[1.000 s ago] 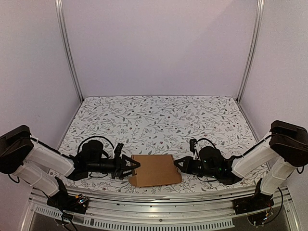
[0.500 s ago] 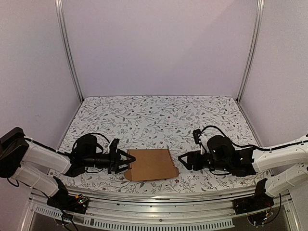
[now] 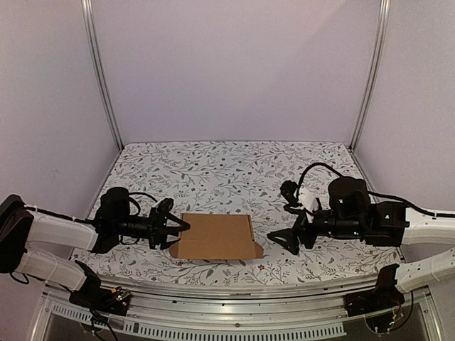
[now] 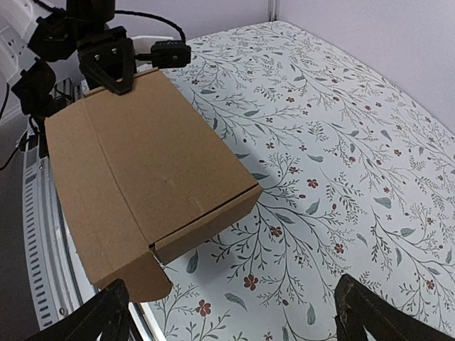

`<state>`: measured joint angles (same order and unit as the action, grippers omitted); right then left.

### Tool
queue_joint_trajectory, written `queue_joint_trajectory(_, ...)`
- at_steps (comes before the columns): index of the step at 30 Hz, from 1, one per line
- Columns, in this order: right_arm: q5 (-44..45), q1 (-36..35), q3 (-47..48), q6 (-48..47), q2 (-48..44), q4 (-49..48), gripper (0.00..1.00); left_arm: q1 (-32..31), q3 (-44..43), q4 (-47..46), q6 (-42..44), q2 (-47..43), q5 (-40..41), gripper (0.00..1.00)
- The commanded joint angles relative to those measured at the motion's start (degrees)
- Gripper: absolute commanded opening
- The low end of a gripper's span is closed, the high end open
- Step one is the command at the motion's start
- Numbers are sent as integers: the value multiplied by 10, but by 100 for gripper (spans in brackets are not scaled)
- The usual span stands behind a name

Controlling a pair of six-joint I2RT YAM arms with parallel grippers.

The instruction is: Fold the paper box

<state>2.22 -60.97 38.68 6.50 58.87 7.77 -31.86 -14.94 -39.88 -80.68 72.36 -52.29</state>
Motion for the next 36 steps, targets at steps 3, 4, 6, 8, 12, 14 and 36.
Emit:
queue_joint_trajectory(3,-72,-5,8,-252,-38,77,99,29,5,-45,-46,-3,-132,0)
queue_joint_trajectory(4,-66,-9,6,-275,-43,81,99,29,6,-48,-49,-5,-142,0)
queue_joint_trajectory(6,-40,-27,3,-330,-47,79,99,29,7,-53,-52,-10,-153,0)
queue_joint_trajectory(8,6,-60,7,-398,-42,66,99,29,5,-53,-52,-13,-161,0)
queue_joint_trajectory(12,102,-110,10,-497,-15,36,99,29,3,-60,-58,-20,-163,0)
queue_joint_trajectory(14,139,-129,0,-555,-8,11,99,28,6,-61,-58,-22,-163,0)
queue_joint_trajectory(36,222,-239,-62,-730,47,-267,99,25,8,-83,-66,-57,-162,0)
